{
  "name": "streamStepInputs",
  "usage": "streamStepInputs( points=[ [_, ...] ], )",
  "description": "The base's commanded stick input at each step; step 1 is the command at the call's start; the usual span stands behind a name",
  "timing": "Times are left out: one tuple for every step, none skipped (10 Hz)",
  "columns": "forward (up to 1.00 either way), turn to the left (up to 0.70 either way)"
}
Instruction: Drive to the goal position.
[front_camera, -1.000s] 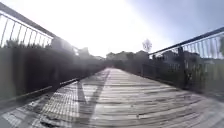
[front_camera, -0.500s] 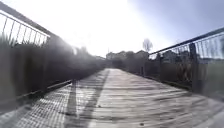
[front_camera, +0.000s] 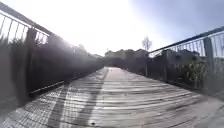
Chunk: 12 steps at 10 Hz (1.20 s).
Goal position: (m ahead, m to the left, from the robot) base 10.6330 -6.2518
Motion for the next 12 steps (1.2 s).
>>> streamStepInputs(
  points=[
    [1.0,0.0],
    [1.0,0.0],
    [1.0,0.0],
    [1.0,0.0],
    [1.0,0.0],
    [1.0,0.0],
    [1.0,0.0],
    [1.0,0.0],
    [1.0,0.0],
    [1.0,0.0],
    [1.0,0.0],
    [1.0,0.0]
  ],
)
